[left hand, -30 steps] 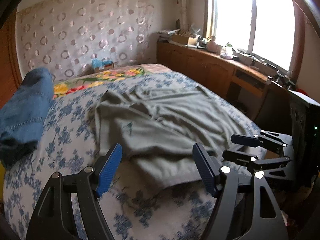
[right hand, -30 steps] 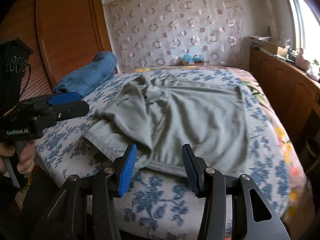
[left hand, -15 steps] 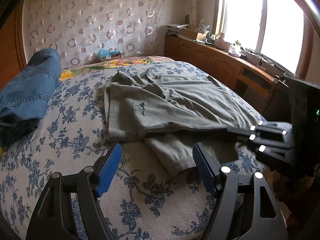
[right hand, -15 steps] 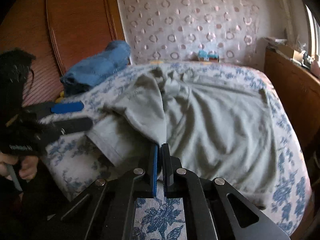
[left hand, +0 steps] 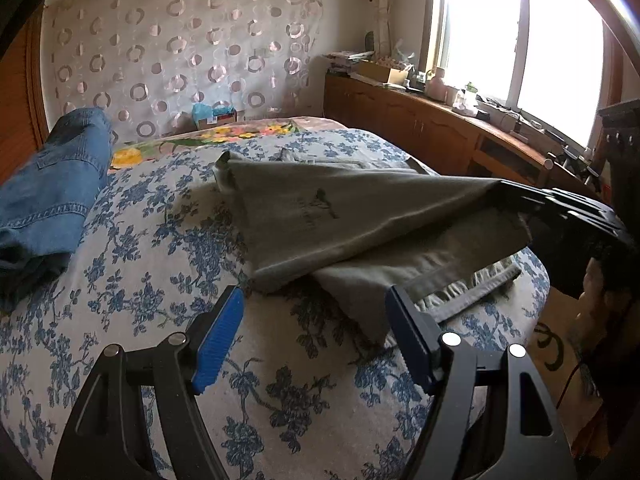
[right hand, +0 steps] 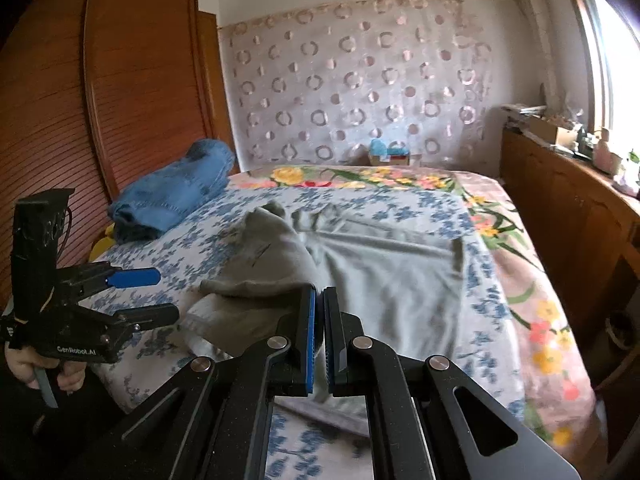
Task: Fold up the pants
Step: 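Carry the held pants edge over the pants with the right tool, then lay the folded edge down and open the right tool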
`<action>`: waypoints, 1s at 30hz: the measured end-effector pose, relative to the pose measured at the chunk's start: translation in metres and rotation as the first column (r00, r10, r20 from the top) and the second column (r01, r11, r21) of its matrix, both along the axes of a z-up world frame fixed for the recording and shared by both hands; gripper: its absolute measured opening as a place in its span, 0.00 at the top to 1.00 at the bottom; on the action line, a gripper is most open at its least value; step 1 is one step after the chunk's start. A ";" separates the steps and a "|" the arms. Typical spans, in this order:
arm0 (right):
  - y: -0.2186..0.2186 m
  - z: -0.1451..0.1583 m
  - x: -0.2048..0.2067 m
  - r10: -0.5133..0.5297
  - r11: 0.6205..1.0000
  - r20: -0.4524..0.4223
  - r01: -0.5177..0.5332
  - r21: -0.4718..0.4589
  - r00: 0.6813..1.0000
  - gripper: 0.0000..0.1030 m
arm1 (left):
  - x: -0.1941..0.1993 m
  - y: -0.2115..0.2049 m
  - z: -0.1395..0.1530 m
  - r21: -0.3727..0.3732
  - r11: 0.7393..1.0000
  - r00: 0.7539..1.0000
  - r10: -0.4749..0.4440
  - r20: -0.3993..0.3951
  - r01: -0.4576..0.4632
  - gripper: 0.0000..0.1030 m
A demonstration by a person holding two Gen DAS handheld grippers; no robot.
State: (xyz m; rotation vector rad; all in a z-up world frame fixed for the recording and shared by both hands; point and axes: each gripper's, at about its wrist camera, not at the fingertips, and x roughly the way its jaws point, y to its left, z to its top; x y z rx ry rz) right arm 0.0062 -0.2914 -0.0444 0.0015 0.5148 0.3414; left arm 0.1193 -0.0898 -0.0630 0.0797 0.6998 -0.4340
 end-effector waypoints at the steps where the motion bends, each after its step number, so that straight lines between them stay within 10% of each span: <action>1: 0.000 0.001 -0.004 -0.009 1.000 0.003 0.009 -0.008 1.000 0.97 | 0.000 -0.001 0.001 0.001 1.000 1.000 -0.002 0.002 0.002 0.28; 30: -0.025 -0.008 -0.004 -0.132 0.991 -0.144 0.132 -0.011 0.981 0.88 | 0.001 -0.017 -0.001 0.012 1.000 1.000 -0.029 0.001 0.029 0.28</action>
